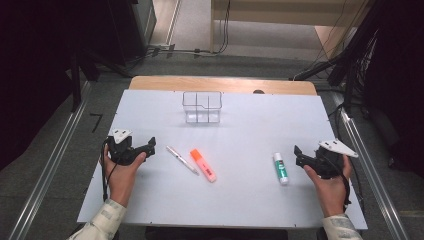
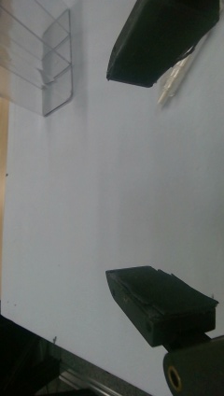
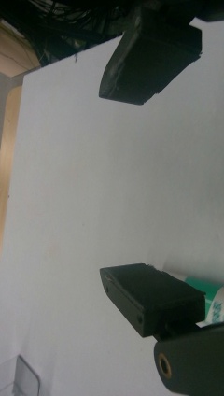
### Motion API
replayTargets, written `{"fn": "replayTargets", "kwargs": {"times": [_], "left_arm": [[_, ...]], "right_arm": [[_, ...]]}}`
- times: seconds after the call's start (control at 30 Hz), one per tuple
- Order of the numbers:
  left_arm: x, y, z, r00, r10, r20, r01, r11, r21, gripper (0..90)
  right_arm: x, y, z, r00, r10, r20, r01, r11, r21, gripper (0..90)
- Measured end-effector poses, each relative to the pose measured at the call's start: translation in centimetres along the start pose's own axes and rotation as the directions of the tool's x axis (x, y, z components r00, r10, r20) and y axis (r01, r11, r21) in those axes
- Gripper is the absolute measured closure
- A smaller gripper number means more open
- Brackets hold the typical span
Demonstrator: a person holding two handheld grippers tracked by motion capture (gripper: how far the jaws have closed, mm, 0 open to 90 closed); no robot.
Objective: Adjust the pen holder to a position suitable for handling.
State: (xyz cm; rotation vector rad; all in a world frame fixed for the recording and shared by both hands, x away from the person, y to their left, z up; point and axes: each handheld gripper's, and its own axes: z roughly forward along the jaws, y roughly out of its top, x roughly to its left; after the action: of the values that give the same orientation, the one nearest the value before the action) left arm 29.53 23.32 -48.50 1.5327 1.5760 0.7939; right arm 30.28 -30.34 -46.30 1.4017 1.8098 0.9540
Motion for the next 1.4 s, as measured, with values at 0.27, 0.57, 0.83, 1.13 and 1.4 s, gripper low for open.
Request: {"fn": "replayTargets", "kwargs": {"times": [0.27, 0.57, 0.83, 1.13, 1.4], "left_arm": [[-1.3, 3.1, 3.2, 0.9996, -0.022, -0.015, 0.022, 0.9997, 0.007, 19.3], [-3.2, 5.2, 6.9, 0.9986, 0.024, 0.047, -0.024, 0.9997, 0.007, 50.5], [-4.3, 6.2, 9.9, 0.9962, 0.029, 0.082, -0.031, 0.9994, 0.014, 73.6], [-5.7, 7.3, 12.8, 0.9870, 0.028, 0.158, -0.029, 0.9996, 0.006, 90.0], [-6.9, 7.1, 14.8, 0.9830, 0.066, 0.172, -0.072, 0.9970, 0.029, 90.0]], "right_arm": [[5.5, 4.2, 4.1, 0.9950, -0.071, -0.071, 0.071, 0.997, 0.000, 14.8], [10.4, 7.2, 8.9, 0.9854, -0.081, -0.150, 0.081, 0.997, -0.010, 39.1], [13.4, 8.9, 13.1, 0.9738, -0.075, -0.215, 0.081, 0.996, 0.021, 76.5], [15.7, 9.8, 16.6, 0.9514, -0.021, -0.307, 0.046, 0.996, 0.074, 87.7], [17.7, 10.2, 17.9, 0.9526, -0.033, -0.303, 0.063, 0.994, 0.090, 87.7]]}}
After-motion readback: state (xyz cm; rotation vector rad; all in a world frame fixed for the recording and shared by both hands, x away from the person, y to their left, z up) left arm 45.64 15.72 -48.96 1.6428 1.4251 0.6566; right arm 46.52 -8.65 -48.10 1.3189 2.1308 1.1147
